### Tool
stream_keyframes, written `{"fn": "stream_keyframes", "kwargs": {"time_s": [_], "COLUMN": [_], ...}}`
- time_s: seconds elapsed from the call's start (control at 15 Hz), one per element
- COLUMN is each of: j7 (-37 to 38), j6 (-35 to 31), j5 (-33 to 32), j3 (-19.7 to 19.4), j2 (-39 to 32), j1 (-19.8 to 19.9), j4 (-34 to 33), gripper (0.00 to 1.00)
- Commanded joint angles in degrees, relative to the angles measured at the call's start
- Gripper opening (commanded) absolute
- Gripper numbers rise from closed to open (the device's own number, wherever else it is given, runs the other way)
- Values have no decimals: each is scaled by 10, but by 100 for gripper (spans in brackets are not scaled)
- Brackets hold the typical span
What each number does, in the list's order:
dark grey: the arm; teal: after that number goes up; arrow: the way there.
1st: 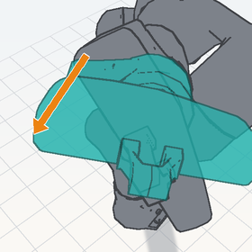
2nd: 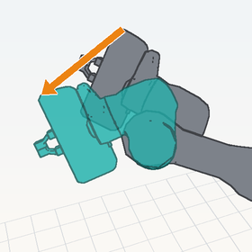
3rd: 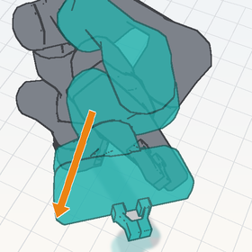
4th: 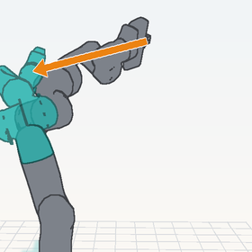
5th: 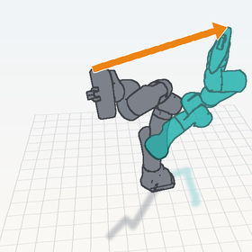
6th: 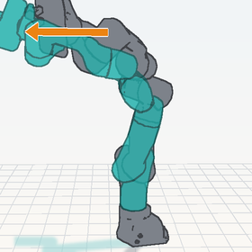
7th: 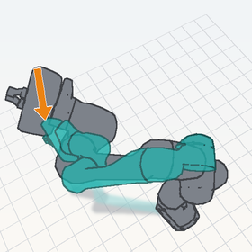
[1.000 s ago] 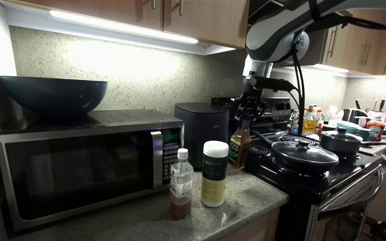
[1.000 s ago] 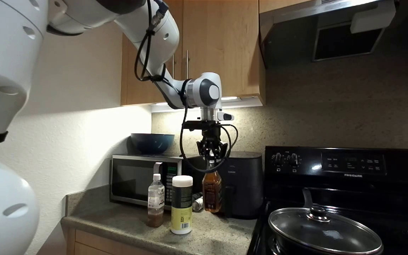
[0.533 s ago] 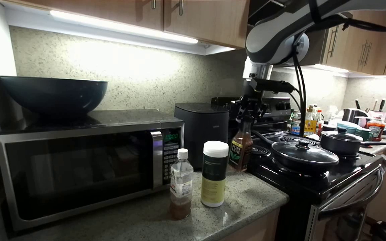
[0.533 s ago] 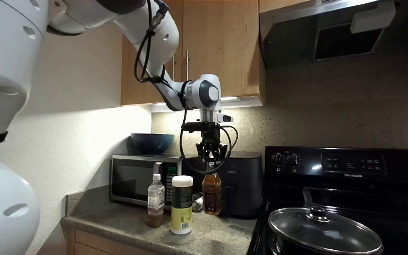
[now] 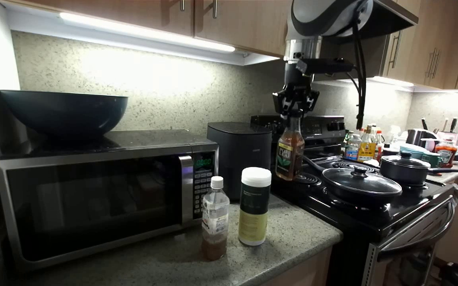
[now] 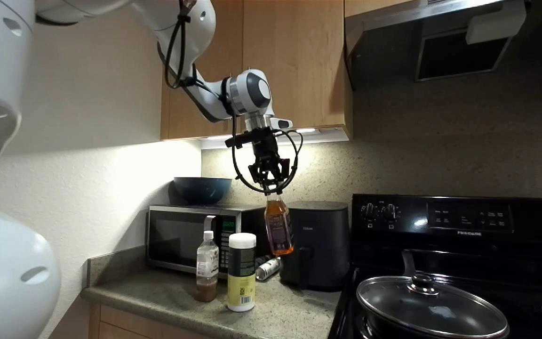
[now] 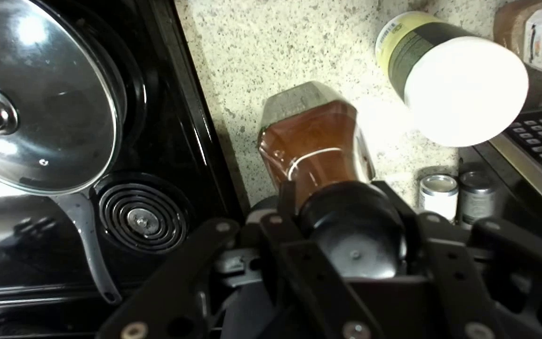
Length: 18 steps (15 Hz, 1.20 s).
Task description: Put the right bottle on the middle bottle
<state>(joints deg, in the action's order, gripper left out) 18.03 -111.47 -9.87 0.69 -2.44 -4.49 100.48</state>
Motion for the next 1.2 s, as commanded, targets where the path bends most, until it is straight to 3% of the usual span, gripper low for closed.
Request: {"fn": "stream_keyframes", "kwargs": {"time_s": [0.0,0.47,0.6,0.67,0.87,0.93,1.13], "j7": [22,-7,11,4,4,4,-10], "j6": [23,19,-26,5,-10,-11,1], "j5": [-27,-11,-36,-11,-20,-20,29], "j3": [16,51,56,54,57,56,57], "j2": [28,20,24,18,13,12,18], "j1": [-5,-22,-25,-24,-26,-26,-26], "j4": [-24,-49,-28,-35,-35,-35,-40], "gripper": [18,18,18,43,43,18,18]}}
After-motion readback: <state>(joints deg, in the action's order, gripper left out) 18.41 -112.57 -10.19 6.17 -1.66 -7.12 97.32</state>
